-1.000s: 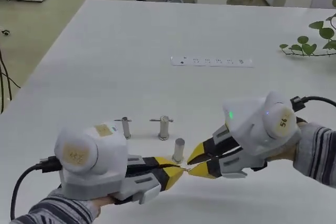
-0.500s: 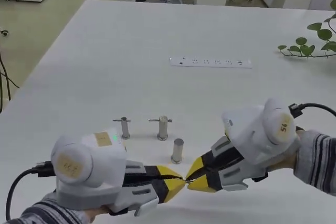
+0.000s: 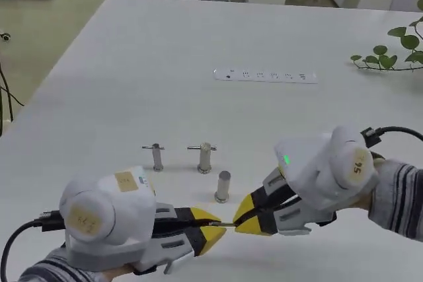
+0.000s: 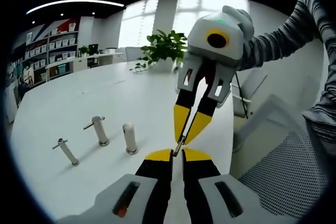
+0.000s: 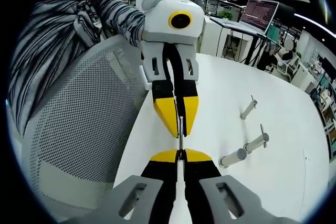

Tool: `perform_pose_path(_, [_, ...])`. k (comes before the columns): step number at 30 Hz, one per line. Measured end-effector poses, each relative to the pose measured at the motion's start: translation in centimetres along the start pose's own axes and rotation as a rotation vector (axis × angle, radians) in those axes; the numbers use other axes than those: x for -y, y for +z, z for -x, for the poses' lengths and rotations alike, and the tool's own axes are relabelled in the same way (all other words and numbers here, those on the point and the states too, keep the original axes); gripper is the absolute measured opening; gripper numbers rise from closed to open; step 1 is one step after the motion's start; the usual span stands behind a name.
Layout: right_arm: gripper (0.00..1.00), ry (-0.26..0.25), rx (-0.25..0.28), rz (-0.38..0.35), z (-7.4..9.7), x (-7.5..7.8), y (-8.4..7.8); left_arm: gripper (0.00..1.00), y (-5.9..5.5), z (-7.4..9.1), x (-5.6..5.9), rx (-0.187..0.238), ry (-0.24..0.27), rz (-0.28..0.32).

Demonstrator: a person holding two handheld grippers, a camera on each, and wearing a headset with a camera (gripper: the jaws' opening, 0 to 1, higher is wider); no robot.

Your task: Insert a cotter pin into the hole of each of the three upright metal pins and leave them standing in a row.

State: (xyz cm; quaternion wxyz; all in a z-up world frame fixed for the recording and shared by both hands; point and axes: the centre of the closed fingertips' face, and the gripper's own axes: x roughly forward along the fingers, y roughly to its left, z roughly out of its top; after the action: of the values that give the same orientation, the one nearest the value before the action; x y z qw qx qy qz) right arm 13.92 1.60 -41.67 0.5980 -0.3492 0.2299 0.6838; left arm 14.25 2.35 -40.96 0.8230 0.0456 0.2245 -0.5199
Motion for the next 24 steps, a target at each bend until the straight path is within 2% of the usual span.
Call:
perform_pose_path(4, [0.00, -0.024, -0.009, 0.011, 0.1, 0.6, -0.2, 0.12, -0.1, -0.2, -0.6, 0.005, 0.034, -0.002])
perform_pose_path(6, [0.00, -0.052, -0.022, 0.012, 0.2, 1.2, -0.5, 0.17, -0.1, -0.3, -1.1, 0.006, 0.058, -0.005])
perform_pose_path(11, [0.00, -0.113, -0.049, -0.005, 0.4, 2.7, -1.6, 0.18, -0.4, -0.4, -2.4, 0.000, 0.114, -0.004])
perform_pose_path(14, [0.00, -0.151, -0.066, -0.026, 0.7, 3.7, -2.4, 0.20, -0.2, -0.5, -2.8, 0.023, 0.136, 0.014])
perform_pose_path(24, [0.00, -0.215, -0.093, -0.065, 1.4, 5.6, -4.3, 0.28, -0.7, -1.3, -5.0, 0.013, 0.244, 0.021])
